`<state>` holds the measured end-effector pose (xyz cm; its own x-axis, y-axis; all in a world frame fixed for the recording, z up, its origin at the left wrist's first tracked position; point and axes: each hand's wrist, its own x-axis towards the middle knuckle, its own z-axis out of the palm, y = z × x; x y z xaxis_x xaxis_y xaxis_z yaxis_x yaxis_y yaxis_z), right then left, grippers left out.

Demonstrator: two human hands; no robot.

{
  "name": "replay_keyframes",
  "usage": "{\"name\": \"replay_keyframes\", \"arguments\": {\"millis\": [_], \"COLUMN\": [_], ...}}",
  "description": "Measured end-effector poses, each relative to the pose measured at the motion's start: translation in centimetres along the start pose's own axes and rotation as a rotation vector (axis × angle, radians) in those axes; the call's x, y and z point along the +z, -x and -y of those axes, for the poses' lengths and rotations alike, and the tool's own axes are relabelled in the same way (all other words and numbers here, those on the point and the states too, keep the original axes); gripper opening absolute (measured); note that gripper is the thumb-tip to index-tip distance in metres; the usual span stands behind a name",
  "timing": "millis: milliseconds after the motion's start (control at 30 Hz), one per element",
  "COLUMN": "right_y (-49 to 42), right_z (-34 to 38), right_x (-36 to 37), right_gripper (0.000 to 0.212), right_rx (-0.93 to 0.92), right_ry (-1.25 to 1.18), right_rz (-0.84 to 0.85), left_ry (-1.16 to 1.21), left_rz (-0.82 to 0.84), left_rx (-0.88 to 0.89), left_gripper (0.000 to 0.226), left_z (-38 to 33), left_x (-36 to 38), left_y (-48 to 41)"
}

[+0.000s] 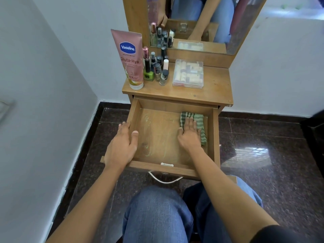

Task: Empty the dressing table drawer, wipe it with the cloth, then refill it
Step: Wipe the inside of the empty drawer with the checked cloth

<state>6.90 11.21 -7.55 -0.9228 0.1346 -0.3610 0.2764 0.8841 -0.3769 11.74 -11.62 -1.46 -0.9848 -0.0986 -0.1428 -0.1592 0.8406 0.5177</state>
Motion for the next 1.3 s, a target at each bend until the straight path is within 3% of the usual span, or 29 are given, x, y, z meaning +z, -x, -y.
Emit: {"name": "replay_keyframes", "arguments": {"millis": [267, 500, 700, 833, 1067, 1300], "right_y": [-0.1, 0.2, -0.4, 0.5, 0.3, -1.5], "right_z": [-0.4, 0.3, 0.9, 0.6, -1.8, 2.0], "right_x": [-0.1, 0.1, 0.0, 0.2, -1.1, -0.5], "right_gripper": [0.062, 0.060, 0.061, 0.060, 0.063, 0.066], "right_rx": [-0.108, -0.012, -0.165, -0.249, -0.075, -0.090], "right_ry": [0.076, 0.041, 0.113, 0.031, -0.032, 0.101], "right_rz": [0.065, 0.009, 0.052, 0.176, 0.164, 0.150], "left_ry": [0.005, 0.008, -0.004, -0.001, 0.000, 0.000], "left_rz": [-0.027, -0.030, -0.038, -0.032, -0.038, -0.032], "left_rx": [-0.004, -0.001, -0.008, -0.010, 0.001, 0.000], "left_gripper": [0.055, 0.054, 0.055, 0.054, 0.053, 0.055], "left_z": [0.1, 0.1, -0.1, 0.1, 0.2, 0.1], "left_x": [0.0, 0.0, 0.1, 0.0, 0.1, 0.1], "left_y": [0.1, 0.1, 0.0, -0.1, 0.0, 0.0]}}
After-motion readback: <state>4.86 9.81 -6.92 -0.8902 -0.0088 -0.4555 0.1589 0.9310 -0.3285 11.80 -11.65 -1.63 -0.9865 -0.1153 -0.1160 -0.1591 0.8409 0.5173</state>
